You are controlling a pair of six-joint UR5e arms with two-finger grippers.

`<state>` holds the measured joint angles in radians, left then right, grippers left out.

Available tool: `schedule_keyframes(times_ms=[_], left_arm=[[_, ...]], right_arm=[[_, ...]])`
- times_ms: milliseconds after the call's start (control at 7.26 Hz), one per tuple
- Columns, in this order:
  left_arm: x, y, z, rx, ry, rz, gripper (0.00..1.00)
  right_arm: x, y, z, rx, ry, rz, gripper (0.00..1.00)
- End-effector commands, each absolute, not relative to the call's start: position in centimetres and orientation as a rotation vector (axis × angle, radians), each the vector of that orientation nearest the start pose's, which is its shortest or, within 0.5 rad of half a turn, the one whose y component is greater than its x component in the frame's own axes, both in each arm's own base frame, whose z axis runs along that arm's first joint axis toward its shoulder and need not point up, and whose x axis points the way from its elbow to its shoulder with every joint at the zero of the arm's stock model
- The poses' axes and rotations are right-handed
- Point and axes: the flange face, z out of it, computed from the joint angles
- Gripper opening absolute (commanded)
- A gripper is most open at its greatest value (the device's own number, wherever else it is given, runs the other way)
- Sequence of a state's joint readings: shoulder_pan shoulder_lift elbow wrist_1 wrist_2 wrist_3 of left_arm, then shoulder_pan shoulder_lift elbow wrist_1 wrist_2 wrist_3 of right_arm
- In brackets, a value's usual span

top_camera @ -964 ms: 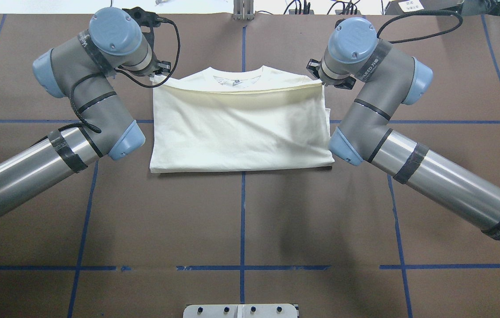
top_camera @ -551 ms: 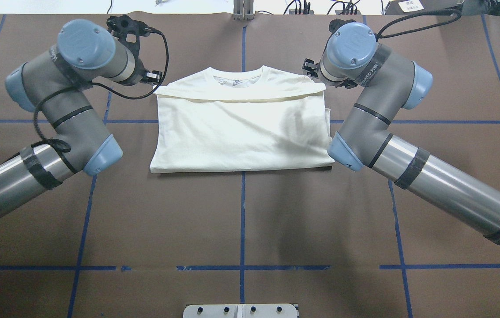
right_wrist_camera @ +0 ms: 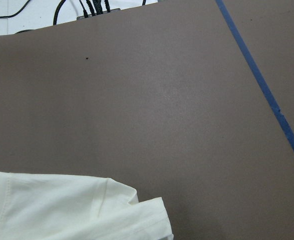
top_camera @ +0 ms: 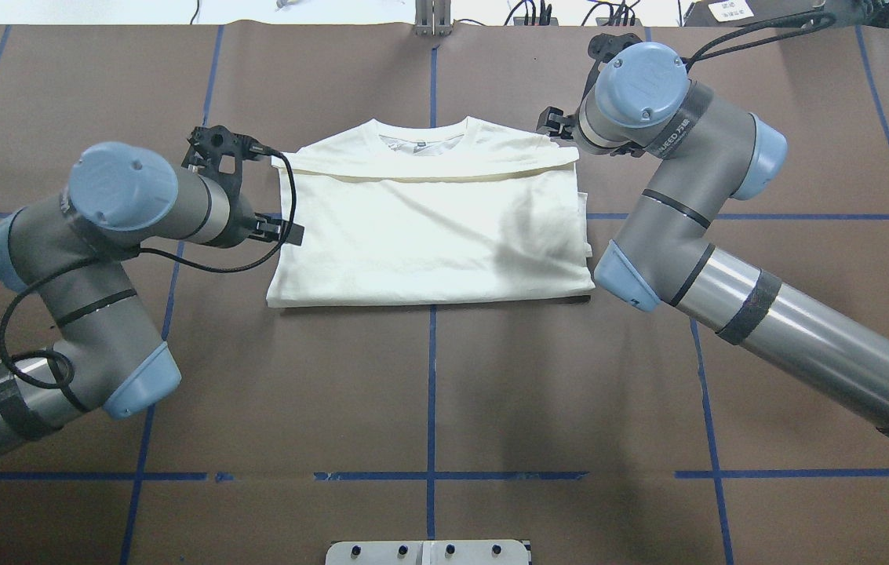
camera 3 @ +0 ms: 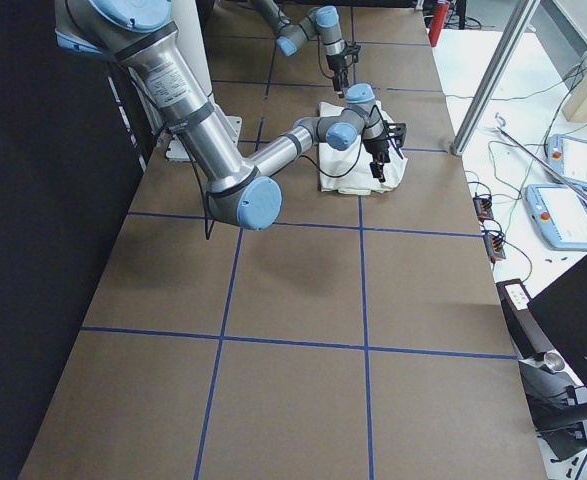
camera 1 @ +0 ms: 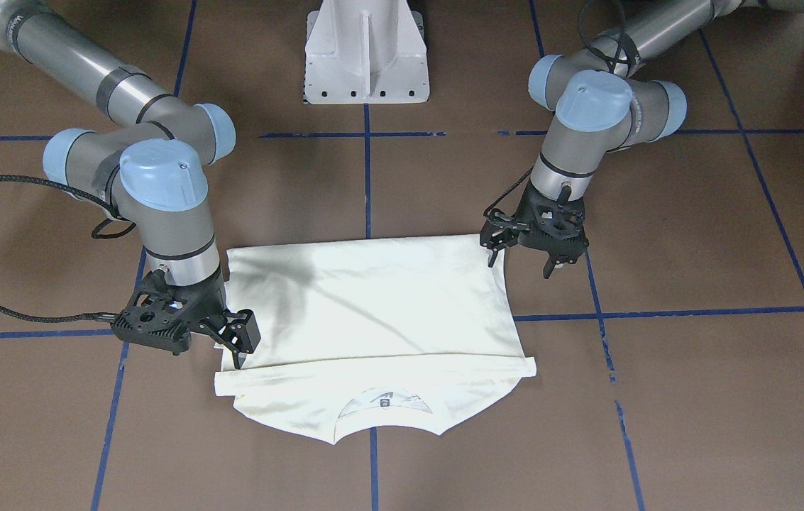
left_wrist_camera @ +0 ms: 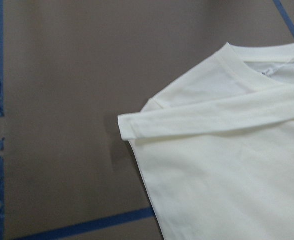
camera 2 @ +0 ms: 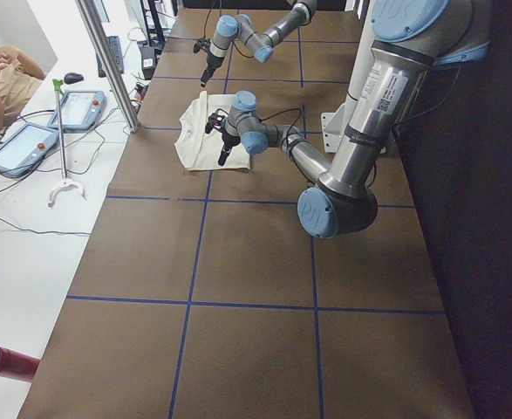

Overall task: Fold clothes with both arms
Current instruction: 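Release the hem and lower the left gripper to the folded shirt's side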

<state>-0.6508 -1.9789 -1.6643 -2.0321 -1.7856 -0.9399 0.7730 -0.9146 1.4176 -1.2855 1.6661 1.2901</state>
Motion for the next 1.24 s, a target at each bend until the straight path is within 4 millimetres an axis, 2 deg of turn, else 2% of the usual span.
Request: schedule_keyframes(times_ms=[0,138,276,413,1102], left_arm=[[46.3,-44.5,36.9,0.420,0.915,0.111,0.94],[46.0,-44.3,37.7,0.396,0.933,0.056,0.66],[45.9,-44.2,37.3,0.374,0.962,0.006,0.51],[45.9,-44.1,37.2,0.359,0.971,-0.017,0.46],[47.5,-42.6,36.9,0.330,0.988,-0.010,0.46]], right_arm=[[-44.5,-60.7,31.1,0.321,-0.731,0.427,1.00],[-44.5,-60.8,31.0,0.321,-0.732,0.427,1.00],[-44.4,-60.8,31.0,0.321,-0.732,0.430,1.00],[-44.4,-60.8,31.1,0.321,-0.730,0.429,1.00],[-44.4,-60.8,31.5,0.320,-0.724,0.429,1.00]])
